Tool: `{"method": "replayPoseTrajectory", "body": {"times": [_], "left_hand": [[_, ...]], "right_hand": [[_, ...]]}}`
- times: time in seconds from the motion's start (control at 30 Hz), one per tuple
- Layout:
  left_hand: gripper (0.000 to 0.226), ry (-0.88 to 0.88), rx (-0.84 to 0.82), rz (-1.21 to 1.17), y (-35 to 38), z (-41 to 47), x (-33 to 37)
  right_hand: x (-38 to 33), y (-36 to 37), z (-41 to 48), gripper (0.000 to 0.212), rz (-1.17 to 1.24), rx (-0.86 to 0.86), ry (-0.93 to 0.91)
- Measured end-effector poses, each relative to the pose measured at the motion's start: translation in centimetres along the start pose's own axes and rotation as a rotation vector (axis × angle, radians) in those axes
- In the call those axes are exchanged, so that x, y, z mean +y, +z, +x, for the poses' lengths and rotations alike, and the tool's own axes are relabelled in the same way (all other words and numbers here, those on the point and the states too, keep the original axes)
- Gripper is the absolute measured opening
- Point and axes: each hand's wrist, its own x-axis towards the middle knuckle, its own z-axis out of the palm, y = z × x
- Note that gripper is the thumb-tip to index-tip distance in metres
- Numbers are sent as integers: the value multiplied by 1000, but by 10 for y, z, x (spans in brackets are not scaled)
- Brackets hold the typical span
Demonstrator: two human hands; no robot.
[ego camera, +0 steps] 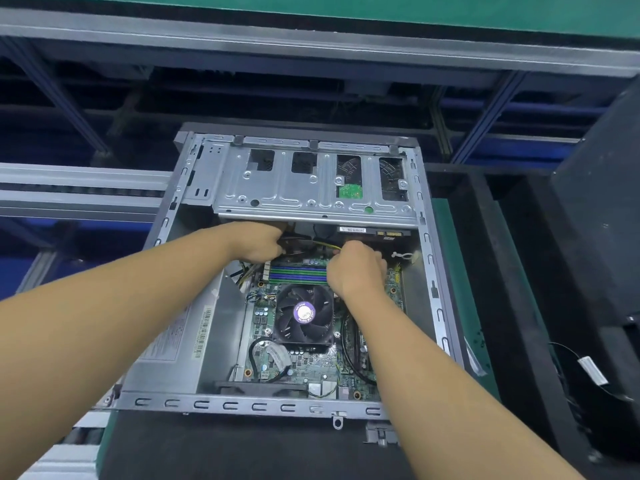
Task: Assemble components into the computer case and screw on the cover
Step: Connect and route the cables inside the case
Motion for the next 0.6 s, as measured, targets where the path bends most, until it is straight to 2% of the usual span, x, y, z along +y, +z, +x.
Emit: {"method": "replayPoseTrajectory", "body": {"times": [0.1, 0.27, 0.4, 0.5, 0.6], "left_hand": [[28, 11, 22, 10, -2, -5, 0], [28, -3, -28, -52, -5, -9, -2], [28, 49, -27, -77, -8, -10, -5], [20, 124, -62, -235, -8, -11, -7], [18, 194, -113, -295, -9, -10, -9]], "right_hand": [[-4, 2, 3, 23, -62, -8, -15], [-8, 4, 11, 42, -130, -36, -3], [-7, 1, 12, 33, -176, -73, -13], [-8, -4, 12, 28, -147, -106, -20], [-7, -6, 11, 32, -124, -149, -35]]}}
